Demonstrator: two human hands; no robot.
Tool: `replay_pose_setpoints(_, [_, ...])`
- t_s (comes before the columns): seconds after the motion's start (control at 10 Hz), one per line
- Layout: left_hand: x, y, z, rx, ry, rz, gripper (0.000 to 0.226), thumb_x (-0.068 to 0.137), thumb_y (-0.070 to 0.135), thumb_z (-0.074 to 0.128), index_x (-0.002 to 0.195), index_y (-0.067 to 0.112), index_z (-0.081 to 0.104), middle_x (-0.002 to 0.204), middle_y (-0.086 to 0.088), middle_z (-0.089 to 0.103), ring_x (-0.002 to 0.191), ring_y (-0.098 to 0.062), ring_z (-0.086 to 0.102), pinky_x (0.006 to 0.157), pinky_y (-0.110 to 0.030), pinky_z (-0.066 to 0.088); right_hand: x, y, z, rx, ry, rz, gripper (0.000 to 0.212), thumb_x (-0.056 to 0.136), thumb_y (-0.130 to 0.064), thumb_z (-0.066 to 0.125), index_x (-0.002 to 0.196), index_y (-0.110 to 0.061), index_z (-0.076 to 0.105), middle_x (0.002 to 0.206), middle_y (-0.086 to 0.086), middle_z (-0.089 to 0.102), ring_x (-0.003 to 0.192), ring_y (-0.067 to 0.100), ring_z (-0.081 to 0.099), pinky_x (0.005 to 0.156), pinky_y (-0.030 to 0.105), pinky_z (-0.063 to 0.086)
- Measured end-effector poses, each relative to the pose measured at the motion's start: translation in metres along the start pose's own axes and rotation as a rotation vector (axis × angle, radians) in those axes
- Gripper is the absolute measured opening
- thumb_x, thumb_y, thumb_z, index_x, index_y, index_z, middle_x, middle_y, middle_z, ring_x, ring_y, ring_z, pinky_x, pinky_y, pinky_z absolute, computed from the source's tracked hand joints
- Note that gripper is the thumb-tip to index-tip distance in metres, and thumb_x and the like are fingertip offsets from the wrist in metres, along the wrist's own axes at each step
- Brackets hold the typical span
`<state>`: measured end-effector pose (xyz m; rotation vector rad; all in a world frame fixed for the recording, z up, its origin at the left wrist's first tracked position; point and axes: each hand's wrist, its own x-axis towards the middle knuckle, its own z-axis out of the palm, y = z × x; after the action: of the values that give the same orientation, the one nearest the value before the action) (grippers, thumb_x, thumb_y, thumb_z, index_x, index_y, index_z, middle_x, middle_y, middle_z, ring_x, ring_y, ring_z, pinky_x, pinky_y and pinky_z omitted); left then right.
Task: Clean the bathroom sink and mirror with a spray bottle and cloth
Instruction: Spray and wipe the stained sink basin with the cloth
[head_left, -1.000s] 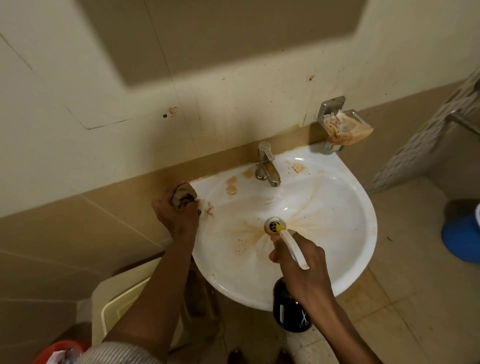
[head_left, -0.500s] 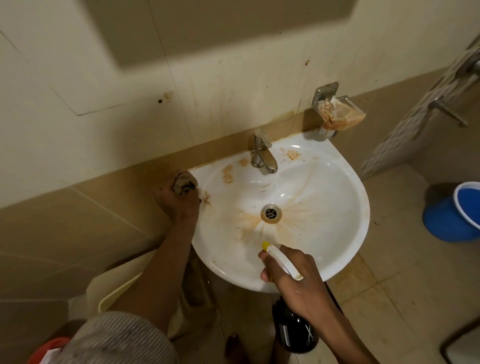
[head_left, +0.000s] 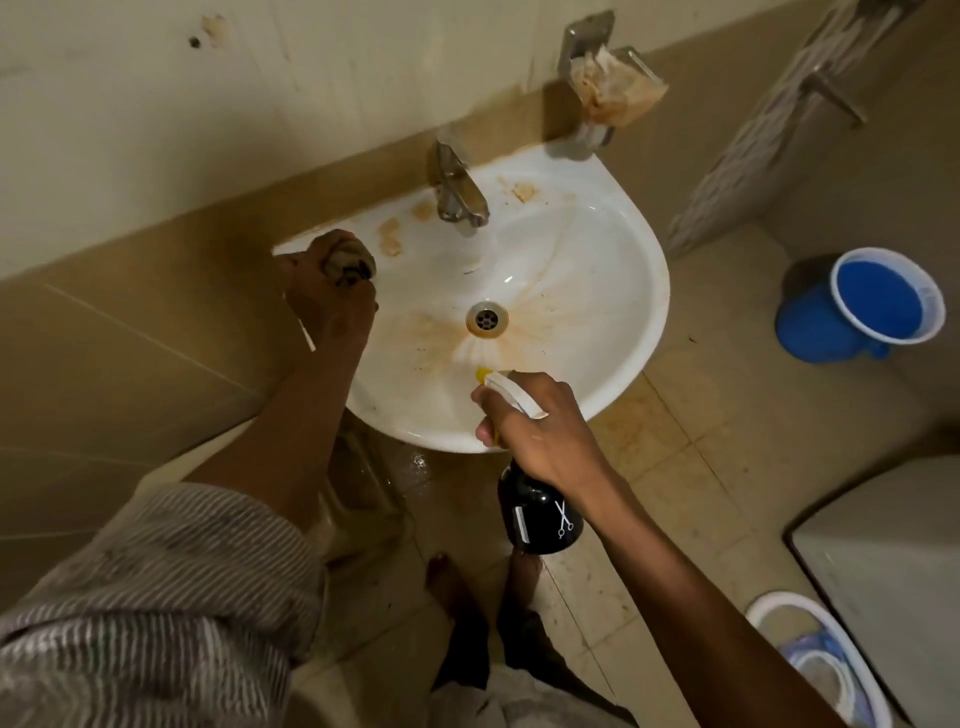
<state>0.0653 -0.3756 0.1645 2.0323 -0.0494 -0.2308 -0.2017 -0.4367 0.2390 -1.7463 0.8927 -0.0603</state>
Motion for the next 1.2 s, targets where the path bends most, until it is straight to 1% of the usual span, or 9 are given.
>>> replay_pose_setpoints(0.1, [-0.007,-0.010,0.008,0.137,-0.014,0.124,0.028,0.070,0.010,0.066,0.090,0.030,0.064,0.090,-0.014,0.056,0.071,-0.021,0.055,0.057,-0.033,0.046,-0.011,0.009,-0.005,-0.044,-0.015,0.038,0.036,0.098,-0.026,0.058,0.070,-0.008,0.071,0.064,0.002,0.077,0.058,0.001,0.063,0.061,0.009,0.042])
replay_pose_setpoints(0.2, [0.008,-0.015,0.012,-0.013,0.085,0.165,0.036,0.066,0.011,0.071,0.093,-0.005,0.053,0.077,-0.015,0.037,0.059,-0.023,0.042,0.056,-0.028,0.040,-0.018,0.015,-0.011,-0.051,0.008,0.068,0.039,0.098,-0.025,0.059,0.064,-0.010,0.068,0.063,0.002,0.076,0.053,0.000,0.062,0.057,0.009,0.042])
replay_pose_setpoints(0.3, [-0.024,0.013,0.002,0.224,0.071,0.315,0.027,0.071,0.007,0.071,0.086,0.028,0.062,0.079,0.012,0.039,0.070,-0.003,0.045,0.065,-0.016,0.042,-0.026,0.022,-0.024,-0.067,0.077,0.120,0.034,0.098,-0.028,0.059,0.073,-0.011,0.074,0.068,0.003,0.078,0.055,0.003,0.064,0.057,0.018,0.047])
replay_pose_setpoints(0.4, [-0.037,0.011,0.004,0.185,0.068,0.255,0.050,0.073,0.000,0.066,0.079,0.049,0.055,0.088,0.022,0.037,0.084,-0.011,0.045,0.078,-0.022,0.043,-0.031,0.027,-0.031,-0.029,0.131,0.157,0.032,0.099,-0.027,0.058,0.077,-0.010,0.074,0.067,0.007,0.078,0.055,0.007,0.066,0.059,0.023,0.050])
replay_pose_setpoints(0.5, [-0.025,0.002,0.014,0.078,0.201,0.338,0.050,0.061,-0.004,0.052,0.086,0.036,0.068,0.105,-0.008,0.055,0.089,-0.031,0.059,0.069,-0.046,0.058,-0.032,0.036,-0.041,-0.067,0.285,0.130,0.032,0.100,-0.029,0.059,0.077,-0.011,0.073,0.071,0.009,0.077,0.069,0.020,0.072,0.066,0.038,0.056])
replay_pose_setpoints(0.6, [-0.027,0.004,0.018,0.008,0.142,0.252,0.043,0.065,-0.001,0.054,0.097,0.020,0.072,0.109,-0.012,0.054,0.096,-0.031,0.058,0.079,-0.045,0.058,-0.029,0.036,-0.047,-0.009,0.359,0.132,0.029,0.100,-0.030,0.059,0.080,-0.014,0.073,0.071,0.008,0.077,0.069,0.019,0.073,0.064,0.036,0.057])
replay_pose_setpoints(0.8, [-0.027,0.000,0.021,-0.031,0.171,0.290,0.040,0.067,0.005,0.055,0.093,0.031,0.069,0.110,-0.005,0.044,0.092,-0.033,0.057,0.065,-0.045,0.059,-0.013,0.022,-0.062,0.038,0.419,0.050,0.025,0.102,-0.027,0.060,0.086,-0.015,0.075,0.070,0.001,0.078,0.068,0.005,0.071,0.059,0.016,0.051])
replay_pose_setpoints(1.0, [-0.022,-0.001,0.026,0.002,0.167,0.284,0.045,0.061,0.006,0.050,0.098,0.020,0.073,0.110,-0.018,0.055,0.092,-0.029,0.055,0.062,-0.048,0.058,0.005,0.006,-0.069,0.026,0.421,-0.027,0.024,0.102,-0.029,0.060,0.088,-0.016,0.076,0.074,-0.001,0.080,0.072,0.004,0.073,0.065,0.014,0.053])
replay_pose_setpoints(1.2, [-0.029,0.006,0.033,0.011,0.088,0.282,0.058,0.055,-0.001,0.053,0.101,0.029,0.071,0.113,-0.007,0.043,0.102,-0.035,0.054,0.064,-0.046,0.060,0.012,0.003,-0.084,0.051,0.554,-0.026,0.023,0.101,-0.028,0.059,0.090,-0.015,0.075,0.070,-0.001,0.078,0.070,0.004,0.072,0.061,0.017,0.053])
